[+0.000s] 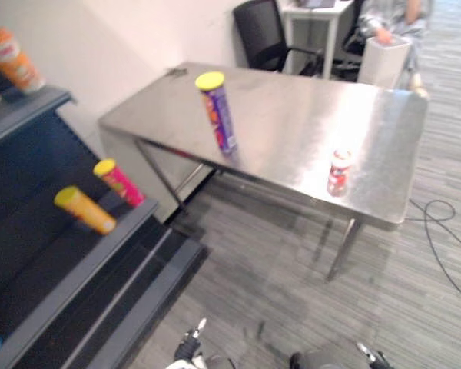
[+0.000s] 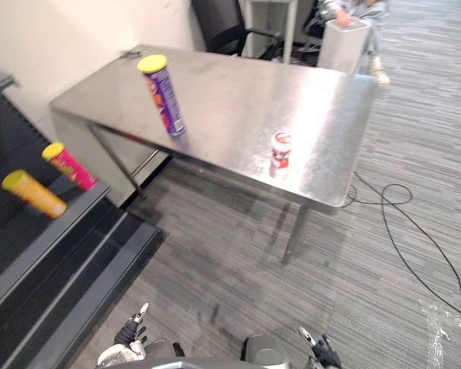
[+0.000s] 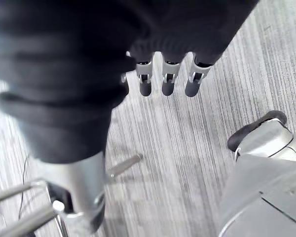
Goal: Put the gum and the chips on the shelf.
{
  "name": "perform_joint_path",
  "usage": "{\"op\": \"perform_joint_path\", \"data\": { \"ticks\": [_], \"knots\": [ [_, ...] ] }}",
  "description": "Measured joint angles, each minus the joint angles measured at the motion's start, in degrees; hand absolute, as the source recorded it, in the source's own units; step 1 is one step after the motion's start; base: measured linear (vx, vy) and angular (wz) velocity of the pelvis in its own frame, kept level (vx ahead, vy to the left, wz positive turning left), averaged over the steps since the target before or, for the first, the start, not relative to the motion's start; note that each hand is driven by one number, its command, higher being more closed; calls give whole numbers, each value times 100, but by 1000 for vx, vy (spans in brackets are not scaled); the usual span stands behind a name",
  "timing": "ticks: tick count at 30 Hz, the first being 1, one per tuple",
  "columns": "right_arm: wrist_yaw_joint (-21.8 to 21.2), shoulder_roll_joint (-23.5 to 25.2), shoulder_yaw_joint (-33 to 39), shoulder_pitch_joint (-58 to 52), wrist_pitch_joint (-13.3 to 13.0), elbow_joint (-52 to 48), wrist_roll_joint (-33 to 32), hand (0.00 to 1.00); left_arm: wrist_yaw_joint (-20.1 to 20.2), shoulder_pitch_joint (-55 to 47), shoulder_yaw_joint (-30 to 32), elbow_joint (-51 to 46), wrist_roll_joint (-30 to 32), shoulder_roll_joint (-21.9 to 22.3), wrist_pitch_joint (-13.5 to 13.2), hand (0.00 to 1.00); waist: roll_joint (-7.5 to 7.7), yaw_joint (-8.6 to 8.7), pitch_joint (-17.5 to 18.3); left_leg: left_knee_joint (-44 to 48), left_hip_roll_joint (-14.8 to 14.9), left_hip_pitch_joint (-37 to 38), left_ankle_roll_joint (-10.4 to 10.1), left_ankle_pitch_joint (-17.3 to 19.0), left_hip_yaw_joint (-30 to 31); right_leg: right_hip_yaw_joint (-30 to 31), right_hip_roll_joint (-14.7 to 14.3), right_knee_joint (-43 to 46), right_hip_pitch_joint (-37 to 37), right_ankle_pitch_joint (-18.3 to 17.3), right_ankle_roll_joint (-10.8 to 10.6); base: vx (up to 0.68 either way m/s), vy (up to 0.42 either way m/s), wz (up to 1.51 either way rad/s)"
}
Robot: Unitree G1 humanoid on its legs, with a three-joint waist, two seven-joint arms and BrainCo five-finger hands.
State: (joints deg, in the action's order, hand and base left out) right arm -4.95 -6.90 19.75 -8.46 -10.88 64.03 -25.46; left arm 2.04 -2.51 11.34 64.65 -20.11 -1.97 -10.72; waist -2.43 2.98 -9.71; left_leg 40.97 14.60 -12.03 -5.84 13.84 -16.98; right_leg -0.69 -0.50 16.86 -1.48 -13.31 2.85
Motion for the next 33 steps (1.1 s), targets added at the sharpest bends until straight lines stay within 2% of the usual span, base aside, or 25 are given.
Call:
{"op": "perform_joint_path", "data": {
  "ticks": [1,3,4,5,7,8,9,10,11,12,13,15,18,20,23,27,33],
  "knots": [
    [25,10,23,20,-1,-15,-35,0,-4,-8,36,-58,12,17,-42,0,9,-20,-2,-1017,-200,-99,10,-46,526,321,-15,-33,65,-68,-130,263,155,-106],
    [30,27,35,80,-2,-18,-34,0,-8,-15,38,-59,25,18,-57,0,23,-36,6,-2049,-393,-76,12,-285,1156,727,3,-39,125,-191,-325,302,224,-111],
    [29,38,65,110,-4,-20,-33,0,-8,-14,38,-54,27,17,-57,0,25,-28,7,-2297,-439,-61,16,-389,1297,837,22,-39,142,-239,-387,329,298,-103],
    [25,68,185,135,-7,-23,-32,0,-7,-12,38,-40,25,20,-56,0,24,-26,8,-2679,-518,14,4,-637,1408,1055,57,-19,176,-325,-506,334,338,-98],
    [13,96,336,122,-5,-19,-27,0,-5,-57,39,84,23,60,-62,0,-55,-45,58,-3123,-483,303,-81,-1248,1300,1323,55,121,181,-488,-687,339,376,-99],
    [5,298,455,172,7,-15,-22,0,-6,-38,29,148,23,-95,-44,0,185,-16,148,-3154,-657,465,-57,-1228,998,1356,302,203,123,-487,-843,304,368,-104],
    [-40,470,469,184,7,-4,-5,0,-9,-90,3,216,26,-186,-41,0,349,-34,259,-3184,-734,541,46,-1095,681,1339,473,89,52,-320,-982,276,351,-107],
    [-43,531,470,194,7,22,25,0,-4,-105,-34,280,28,-228,-39,0,365,-44,292,-3173,-743,562,104,-1017,526,1362,531,-19,42,-210,-1007,266,374,-121],
    [-37,601,466,274,14,146,52,0,-10,-101,-98,330,42,-294,-35,0,406,-78,329,-3188,-729,671,182,-902,174,1333,609,-253,36,56,-1037,211,355,-138],
    [-19,607,465,370,24,267,77,0,-33,-71,-241,364,82,-322,-35,0,398,-149,328,-3244,-710,841,232,-861,-148,1091,699,-424,31,343,-1047,181,333,-144],
    [-4,600,465,407,27,306,90,0,-41,-61,-321,370,128,-323,-33,0,374,-166,320,-3301,-698,937,240,-859,-314,861,740,-489,25,482,-1047,78,216,-134],
    [71,587,470,487,29,419,287,0,-47,-38,-688,383,259,-335,-32,0,288,-149,315,-3377,-758,1145,252,-858,-502,-295,910,-671,53,832,-1025,46,144,-98],
    [77,557,670,389,46,442,309,0,-43,56,-946,373,332,-327,-33,0,221,-133,336,-3441,-968,1240,255,-860,-428,-535,1059,-873,168,851,-1006,29,64,-30],
    [84,520,952,351,54,489,315,0,-54,54,-942,381,445,-273,-34,0,101,-144,375,-3601,-1001,1267,281,-878,-399,-638,1066,-941,179,851,-1006,9,37,13],
    [118,440,1488,309,73,670,534,0,-62,-4,-913,444,561,-272,-26,0,42,-146,406,-3989,-1018,1401,336,-993,-231,-902,1037,-1140,321,851,-1006,-17,-5,23],
    [248,190,2430,321,70,658,548,0,-48,-17,-746,444,572,-274,-23,0,118,-158,413,-4648,-1182,1538,368,-1400,-113,-1072,1059,-1476,364,821,-967,-115,-23,14],
    [453,-384,3842,399,63,598,518,0,-4,-135,-451,431,786,-281,10,0,169,-131,512,-4686,-1244,1495,367,-1423,-102,-1094,1085,-1506,314,799,-934,-84,10,0]
  ]
}}
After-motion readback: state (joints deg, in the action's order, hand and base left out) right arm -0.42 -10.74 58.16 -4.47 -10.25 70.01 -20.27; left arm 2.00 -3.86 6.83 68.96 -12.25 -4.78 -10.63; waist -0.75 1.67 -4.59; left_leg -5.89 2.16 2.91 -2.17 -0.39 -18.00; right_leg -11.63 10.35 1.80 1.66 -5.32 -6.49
